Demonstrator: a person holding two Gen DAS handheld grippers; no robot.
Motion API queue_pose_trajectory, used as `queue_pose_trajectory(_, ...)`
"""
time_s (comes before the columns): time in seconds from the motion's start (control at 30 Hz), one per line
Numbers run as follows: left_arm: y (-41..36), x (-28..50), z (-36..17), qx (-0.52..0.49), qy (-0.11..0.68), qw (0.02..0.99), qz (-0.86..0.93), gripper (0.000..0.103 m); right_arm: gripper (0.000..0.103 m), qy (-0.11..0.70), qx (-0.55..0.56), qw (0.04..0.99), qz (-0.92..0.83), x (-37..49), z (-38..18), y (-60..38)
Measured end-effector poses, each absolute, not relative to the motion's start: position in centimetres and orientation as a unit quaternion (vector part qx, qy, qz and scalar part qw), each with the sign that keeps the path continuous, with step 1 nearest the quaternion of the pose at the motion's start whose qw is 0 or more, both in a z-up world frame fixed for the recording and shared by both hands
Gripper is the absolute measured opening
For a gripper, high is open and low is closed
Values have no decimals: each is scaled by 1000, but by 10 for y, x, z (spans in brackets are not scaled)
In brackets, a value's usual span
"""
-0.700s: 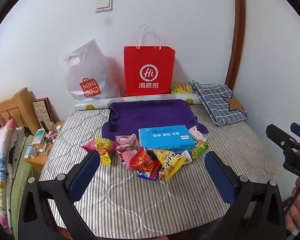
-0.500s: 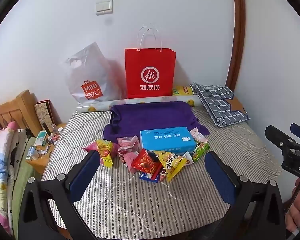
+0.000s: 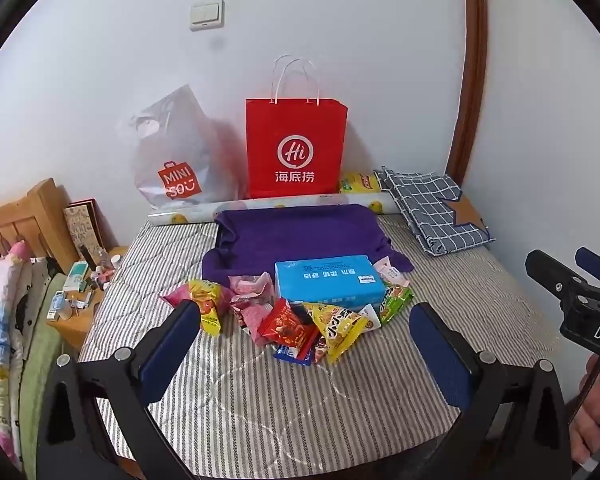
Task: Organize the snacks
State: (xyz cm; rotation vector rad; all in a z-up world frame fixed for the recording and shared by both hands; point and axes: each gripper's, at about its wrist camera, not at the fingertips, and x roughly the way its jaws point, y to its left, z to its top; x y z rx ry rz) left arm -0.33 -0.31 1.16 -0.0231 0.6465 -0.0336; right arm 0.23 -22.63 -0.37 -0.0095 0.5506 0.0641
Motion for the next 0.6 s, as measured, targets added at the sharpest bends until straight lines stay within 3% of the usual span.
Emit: queue_pose_trajectory(0.6, -3, -6, 4, -13, 319, 948, -12, 103, 103, 277, -2, 960, 37, 2, -9, -226)
